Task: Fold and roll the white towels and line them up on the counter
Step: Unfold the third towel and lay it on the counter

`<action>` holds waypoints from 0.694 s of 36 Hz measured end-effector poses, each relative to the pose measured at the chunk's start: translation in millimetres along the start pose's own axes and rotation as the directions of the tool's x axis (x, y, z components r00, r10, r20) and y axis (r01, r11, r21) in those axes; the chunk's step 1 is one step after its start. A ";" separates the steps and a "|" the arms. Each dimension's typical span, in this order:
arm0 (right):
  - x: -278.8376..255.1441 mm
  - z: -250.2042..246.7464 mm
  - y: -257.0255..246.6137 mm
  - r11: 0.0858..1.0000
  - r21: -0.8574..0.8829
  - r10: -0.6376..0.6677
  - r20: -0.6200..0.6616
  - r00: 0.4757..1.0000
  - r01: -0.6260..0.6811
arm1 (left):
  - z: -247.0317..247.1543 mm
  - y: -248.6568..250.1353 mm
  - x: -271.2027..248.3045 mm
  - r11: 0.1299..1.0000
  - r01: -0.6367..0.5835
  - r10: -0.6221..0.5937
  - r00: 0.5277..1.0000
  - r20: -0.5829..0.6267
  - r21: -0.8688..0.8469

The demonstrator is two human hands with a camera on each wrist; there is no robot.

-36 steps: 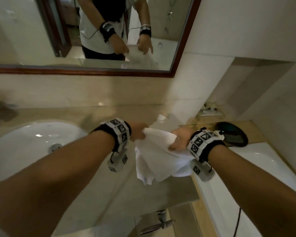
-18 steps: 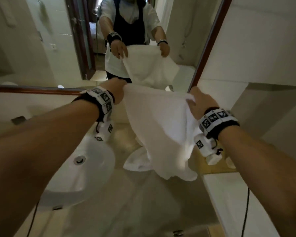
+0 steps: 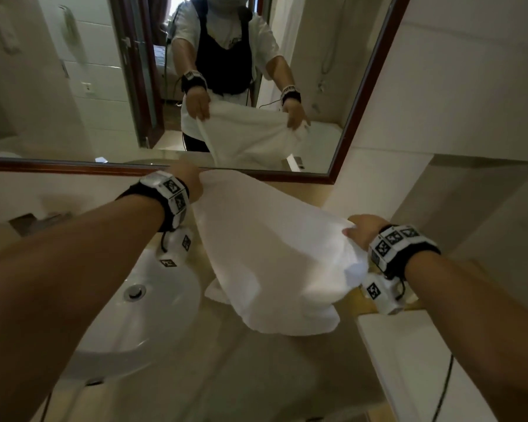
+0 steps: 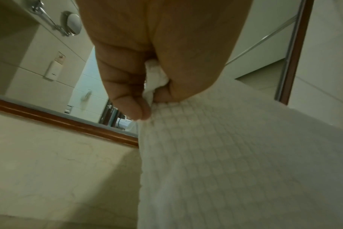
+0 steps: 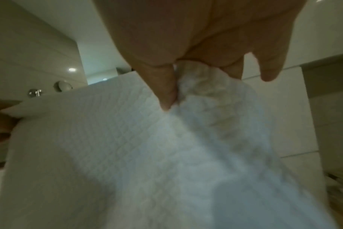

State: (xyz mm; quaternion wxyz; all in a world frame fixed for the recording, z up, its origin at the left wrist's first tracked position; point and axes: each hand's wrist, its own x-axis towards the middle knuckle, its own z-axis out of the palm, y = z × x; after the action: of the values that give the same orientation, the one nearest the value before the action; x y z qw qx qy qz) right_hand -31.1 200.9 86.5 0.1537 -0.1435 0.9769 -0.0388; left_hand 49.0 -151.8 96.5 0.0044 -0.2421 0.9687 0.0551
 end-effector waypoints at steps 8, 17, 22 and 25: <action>-18.0 50.7 -63.2 0.936 0.109 -0.345 0.078 0.935 0.336 | 43.3 69.2 -67.1 0.917 -0.344 0.390 0.876 0.285 -0.199; -20.2 117.6 -77.7 0.937 0.048 -0.337 0.379 0.862 0.346 | 121.3 89.6 -104.8 0.883 -0.388 0.436 0.466 0.770 -0.265; -3.1 137.4 -66.3 0.964 -0.027 -0.220 0.485 0.846 0.266 | 140.2 85.1 -86.4 0.891 -0.367 0.389 0.317 0.865 -0.266; 17.6 134.9 -55.9 0.964 -0.159 -0.105 0.514 0.851 0.214 | 142.4 72.6 -59.9 0.951 -0.097 0.308 0.263 0.914 -0.292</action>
State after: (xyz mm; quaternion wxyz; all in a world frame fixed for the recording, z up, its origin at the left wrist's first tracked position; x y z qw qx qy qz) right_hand 9.9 138.1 -40.0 0.3824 -0.2450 0.8863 0.0906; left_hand 65.2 -44.6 -35.3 0.5498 -0.0348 0.7883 0.2739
